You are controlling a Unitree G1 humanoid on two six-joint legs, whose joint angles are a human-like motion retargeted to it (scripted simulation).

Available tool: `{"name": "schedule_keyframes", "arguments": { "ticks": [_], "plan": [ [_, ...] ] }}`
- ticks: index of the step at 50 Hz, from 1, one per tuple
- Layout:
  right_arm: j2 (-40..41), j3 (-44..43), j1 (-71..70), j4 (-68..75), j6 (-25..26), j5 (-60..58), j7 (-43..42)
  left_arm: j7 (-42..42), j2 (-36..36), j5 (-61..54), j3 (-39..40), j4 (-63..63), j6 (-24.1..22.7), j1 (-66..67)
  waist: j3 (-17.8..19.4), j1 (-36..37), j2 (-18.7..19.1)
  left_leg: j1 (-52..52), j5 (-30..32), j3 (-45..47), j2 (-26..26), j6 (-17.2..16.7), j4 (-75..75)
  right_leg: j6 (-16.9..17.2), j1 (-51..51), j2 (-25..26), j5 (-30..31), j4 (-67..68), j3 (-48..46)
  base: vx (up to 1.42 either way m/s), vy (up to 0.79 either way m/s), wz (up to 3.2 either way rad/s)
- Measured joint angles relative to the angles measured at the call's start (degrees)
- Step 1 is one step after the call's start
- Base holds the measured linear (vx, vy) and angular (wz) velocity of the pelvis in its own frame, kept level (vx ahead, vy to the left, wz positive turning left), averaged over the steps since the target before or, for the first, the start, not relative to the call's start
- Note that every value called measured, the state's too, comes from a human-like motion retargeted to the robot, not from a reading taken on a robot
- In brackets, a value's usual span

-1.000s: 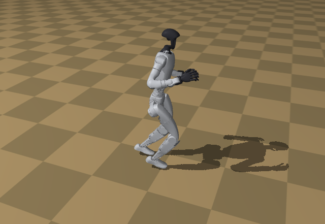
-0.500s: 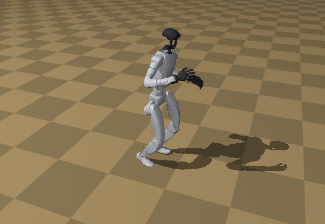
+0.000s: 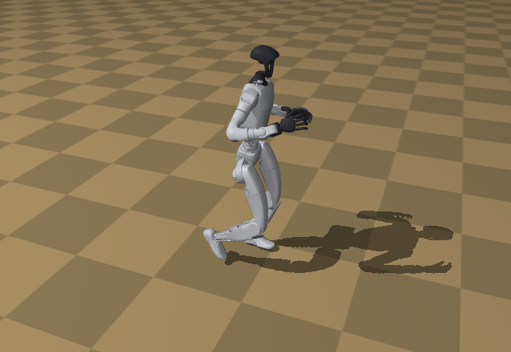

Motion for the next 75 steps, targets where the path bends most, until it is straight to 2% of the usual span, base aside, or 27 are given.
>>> {"name": "schedule_keyframes", "arguments": {
  "ticks": [2, 5, 10, 16, 18, 20, 24, 27, 31, 33, 37, 41, 45, 47, 48, 50, 53, 61, 67, 70, 72, 75],
  "plan": [
    [1.02, 0.56, 1.38, 1.01, 0.04, -0.87, 0.51, 0.29, 0.63, 1.97, -0.56, 1.30, 0.25, -0.26, 0.60, -0.99, -0.08, -0.20, -2.46, -0.48, -1.85, 0.65, 2.31, -0.78, -1.29, 0.20, -2.62, 3.88, 0.40, 0.12, 0.08, 0.44],
    [2.34, 1.71, 1.48, 3.82, 0.07, -2.15, 1.79, 0.54, 2.41, 4.52, -1.97, 5.94, 0.67, -3.50, 1.39, -1.29, 1.28, 1.98, -2.73, -2.07, -1.62, 0.09, 0.28, -2.32, -3.64, 3.66, -4.86, 4.50, -0.12, 0.11, 0.05, 0.26],
    [2.66, 3.04, 2.65, 6.29, 0.67, -4.84, 3.20, -0.58, 2.31, 7.41, -5.33, 11.57, 1.21, -6.43, 0.93, -2.54, 3.48, 4.24, 1.47, -4.61, -1.34, -2.72, -5.23, -3.63, -7.37, 8.67, -6.76, -1.73, -1.54, 0.08, 0.03, 0.42],
    [2.23, 3.45, 3.26, 8.21, 1.24, -8.20, 2.01, -2.39, 0.46, 11.11, -9.44, 16.47, 1.06, -7.50, -1.11, -3.42, 5.87, 6.78, 12.96, -5.78, -0.06, -7.57, -16.56, -2.74, -9.58, 12.79, -3.40, -16.04, -2.52, 0.04, 0.05, 0.52],
    [2.14, 3.27, 3.75, 8.30, 1.39, -9.04, 1.57, -3.20, -0.25, 12.01, -10.85, 17.18, 0.98, -6.63, -1.49, -3.87, 5.44, 6.06, 14.06, -4.59, -0.87, -7.97, -16.28, -1.89, -10.27, 11.95, -1.91, -18.32, -2.69, -0.02, 0.08, 0.54],
    [1.40, 2.45, 3.48, 8.16, 1.52, -9.65, 1.09, -4.47, -0.30, 12.48, -12.05, 18.32, 0.86, -6.56, -2.31, -3.00, 7.21, 7.20, 14.36, -4.07, 1.50, -8.34, -18.88, -1.18, -10.18, 13.59, 0.91, -22.95, -4.29, 0.00, 0.09, 0.24],
    [0.71, 1.19, 4.32, 7.51, 1.38, -10.68, 0.71, -6.08, -0.88, 12.75, -13.69, 18.57, 0.90, -4.19, -3.08, -3.66, 6.15, 5.71, 9.91, -0.54, 1.09, -6.69, -11.33, -0.84, -11.59, 10.23, 1.08, -21.91, -5.75, -0.03, 0.12, 0.38],
    [0.17, 0.40, 4.34, 6.91, 1.29, -11.18, 0.96, -7.43, -0.67, 12.24, -13.89, 18.25, 1.01, -2.68, -3.36, -3.10, 7.03, 5.67, 4.21, 0.65, 3.15, -5.42, -3.10, -2.11, -11.58, 9.55, -1.73, -20.76, -7.48, -0.01, 0.15, 0.01],
    [-0.83, -0.77, 4.60, 6.43, 1.20, -12.28, 1.53, -9.21, 0.17, 11.79, -13.14, 17.30, 1.27, -1.59, -2.31, -1.77, 9.94, 7.15, -4.98, 0.70, 8.01, -3.73, 10.44, -5.18, -10.08, 10.47, -8.40, -18.36, -10.04, -0.03, 0.18, -0.28],
    [-1.50, -1.40, 4.08, 6.75, 1.34, -12.92, 1.84, -10.32, 0.90, 11.88, -12.79, 17.43, 1.61, -2.61, -0.34, -0.40, 13.15, 9.63, -8.76, -0.08, 12.30, -3.86, 16.09, -6.56, -7.15, 12.97, -10.28, -19.53, -12.35, -0.05, 0.20, -0.66],
    [-1.74, -0.88, 4.33, 8.05, 1.66, -14.19, 2.20, -11.37, 0.86, 12.03, -14.24, 19.02, 1.87, -5.34, 1.34, 1.04, 17.43, 13.88, -10.01, -1.36, 16.94, -4.72, 19.37, -6.86, -2.79, 16.01, -8.91, -24.41, -14.36, -0.13, 0.20, -0.63],
    [-1.70, 1.30, 4.96, 10.04, 1.45, -14.42, 2.68, -12.17, 1.13, 11.01, -17.73, 20.22, 1.84, -8.54, 0.05, 0.87, 18.69, 17.45, -9.26, -2.05, 16.69, -5.03, 11.63, -4.66, -1.12, 16.69, -3.89, -31.78, -14.22, -0.21, 0.19, -0.68],
    [-1.86, 3.32, 4.90, 13.06, 1.19, -15.07, 2.25, -13.02, 2.19, 10.04, -21.65, 20.27, 1.32, -13.15, -1.46, -1.04, 17.74, 21.15, -8.45, -0.91, 13.47, -3.62, -2.08, -1.54, -2.91, 14.92, 0.37, -36.99, -12.73, -0.29, 0.15, -0.76],
    [-1.76, 4.17, 5.67, 14.64, 1.31, -15.60, 1.85, -13.16, 2.67, 10.30, -23.46, 19.45, 0.81, -15.05, -1.09, -2.63, 17.08, 21.31, -9.79, 1.28, 12.29, -2.59, -4.11, -0.07, -4.75, 13.54, 1.48, -36.26, -12.73, -0.36, 0.13, -0.81],
    [-1.87, 4.36, 4.78, 16.34, 1.25, -15.87, 1.23, -13.08, 3.33, 10.18, -24.35, 19.72, 0.58, -17.69, -1.87, -3.43, 16.26, 23.11, -7.24, 2.35, 10.86, -2.13, -11.97, 0.76, -6.09, 12.47, 3.05, -38.15, -12.67, -0.32, 0.12, -0.90],
    [-1.87, 4.89, 5.56, 18.47, 1.62, -16.28, 0.60, -12.84, 3.66, 10.20, -25.63, 19.04, 0.20, -19.63, -1.49, -4.92, 15.43, 23.37, -6.60, 5.29, 9.54, -1.86, -14.64, -0.45, -7.95, 9.55, 3.29, -36.97, -14.60, -0.37, 0.10, -1.07],
    [-1.66, 4.86, 6.24, 22.49, 2.47, -15.95, -0.81, -12.25, 4.12, 9.37, -26.91, 18.40, 0.17, -22.77, -1.49, -8.02, 15.04, 22.49, -4.99, 8.69, 8.63, -2.61, -17.08, -2.59, -9.36, 6.64, -0.07, -33.73, -15.92, -0.34, 0.07, -0.86],
    [-1.93, 2.26, 5.71, 35.44, 3.89, -11.23, -6.10, -11.66, 3.50, 4.13, -29.15, 23.17, 1.89, -27.11, -2.69, -16.87, 14.65, 22.52, 4.28, 14.46, 4.60, -4.56, -28.53, -7.06, -8.20, 0.06, -7.77, -16.15, -11.69, -0.25, 0.06, -0.54],
    [-2.79, -1.82, 4.52, 43.23, 3.88, -7.81, -9.39, -12.71, 0.95, 2.48, -29.51, 34.45, 4.39, -25.37, -3.83, -20.26, 12.97, 24.81, 10.93, 20.95, -0.08, -3.82, -41.37, -8.31, -3.75, -4.95, -12.02, -6.38, -10.10, -0.21, 0.07, -0.82],
    [-2.88, -3.57, 3.82, 47.11, 4.02, -6.72, -10.71, -12.90, -1.16, 3.58, -29.51, 43.22, 5.72, -24.18, -4.20, -21.27, 11.60, 23.90, 10.79, 25.46, -1.51, -3.31, -41.93, -7.44, -0.80, -6.25, -12.94, -4.50, -10.17, -0.22, 0.05, -1.00],
    [-3.20, -3.99, 1.68, 51.04, 3.81, -5.86, -11.56, -12.73, -3.15, 5.32, -29.24, 52.81, 5.27, -26.00, -2.99, -20.70, 12.87, 23.36, 9.53, 29.05, 0.49, -3.44, -41.27, -7.05, 2.02, -3.32, -12.86, -5.91, -11.39, -0.22, 0.05, -1.24],
    [-2.42, -4.95, 1.28, 54.52, 4.37, -5.27, -12.47, -12.14, -5.36, 7.55, -28.62, 62.04, 6.81, -25.32, -3.61, -21.57, 11.30, 22.27, 10.14, 33.33, -0.52, -3.30, -41.57, -6.10, 4.17, -2.70, -13.77, -6.57, -11.32, -0.26, 0.00, -0.85]
  ]
}}
